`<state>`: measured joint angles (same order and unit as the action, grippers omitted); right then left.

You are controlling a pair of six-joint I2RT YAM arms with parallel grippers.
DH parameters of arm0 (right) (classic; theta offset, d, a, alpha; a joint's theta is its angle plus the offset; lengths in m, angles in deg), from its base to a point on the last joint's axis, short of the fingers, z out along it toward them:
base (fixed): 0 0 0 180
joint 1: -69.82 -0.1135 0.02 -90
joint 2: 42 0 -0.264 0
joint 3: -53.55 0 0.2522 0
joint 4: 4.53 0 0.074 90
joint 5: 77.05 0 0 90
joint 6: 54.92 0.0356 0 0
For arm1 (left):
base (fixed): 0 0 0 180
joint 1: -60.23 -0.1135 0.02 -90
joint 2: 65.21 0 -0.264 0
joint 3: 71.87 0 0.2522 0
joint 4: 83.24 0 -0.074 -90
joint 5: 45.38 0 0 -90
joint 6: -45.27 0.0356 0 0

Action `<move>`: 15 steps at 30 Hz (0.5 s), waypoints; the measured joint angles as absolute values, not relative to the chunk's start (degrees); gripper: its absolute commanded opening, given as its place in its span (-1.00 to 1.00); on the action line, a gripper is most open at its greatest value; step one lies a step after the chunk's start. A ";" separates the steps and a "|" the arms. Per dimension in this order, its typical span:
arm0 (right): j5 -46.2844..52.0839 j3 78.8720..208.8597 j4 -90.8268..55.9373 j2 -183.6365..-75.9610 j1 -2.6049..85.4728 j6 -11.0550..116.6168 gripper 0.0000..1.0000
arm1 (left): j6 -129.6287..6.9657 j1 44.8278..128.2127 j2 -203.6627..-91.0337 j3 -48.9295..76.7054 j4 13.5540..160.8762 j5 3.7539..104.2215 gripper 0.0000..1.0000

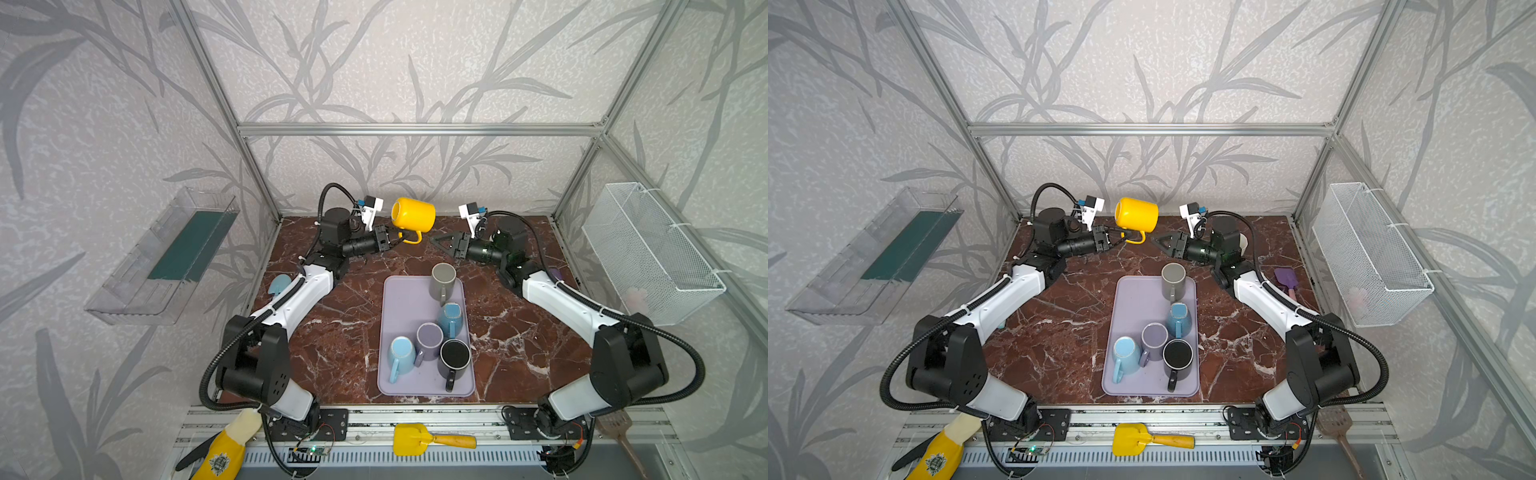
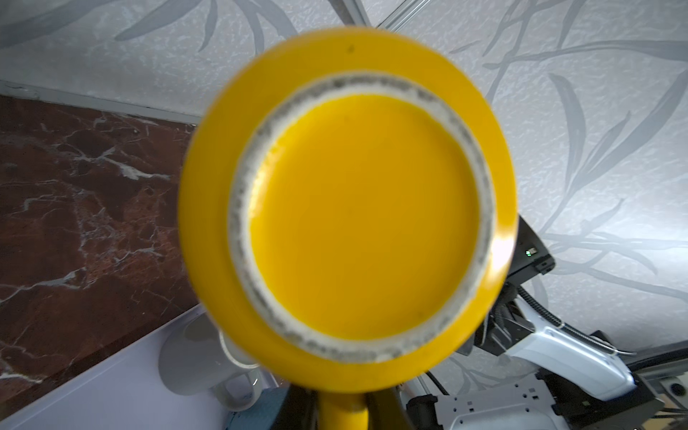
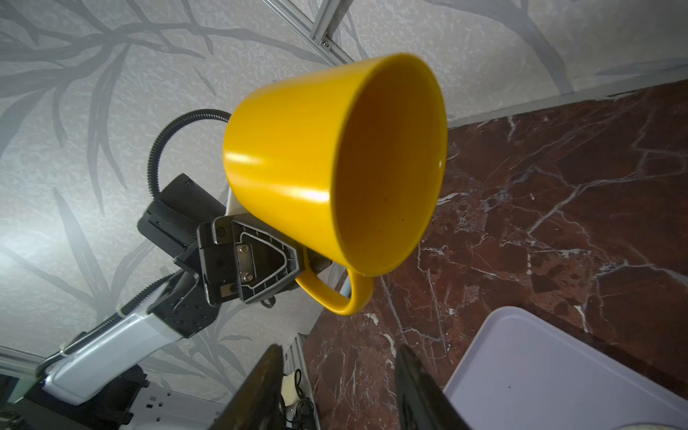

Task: Turn the mug right side up
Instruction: 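Rotate the yellow mug with the left gripper and grasp its rim with the right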

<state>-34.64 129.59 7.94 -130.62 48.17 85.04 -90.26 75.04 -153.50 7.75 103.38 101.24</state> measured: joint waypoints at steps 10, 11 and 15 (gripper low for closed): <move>-37.59 129.59 18.70 -133.50 48.17 92.44 -0.10 | -98.20 74.71 -153.72 6.22 117.87 105.65 -1.00; -37.81 129.62 20.01 -133.87 48.17 93.21 -0.11 | -98.59 74.71 -153.80 6.14 118.44 105.96 -1.00; -38.60 129.68 24.40 -135.73 48.17 96.20 -0.15 | -99.73 74.71 -154.20 5.79 120.08 106.66 -1.00</move>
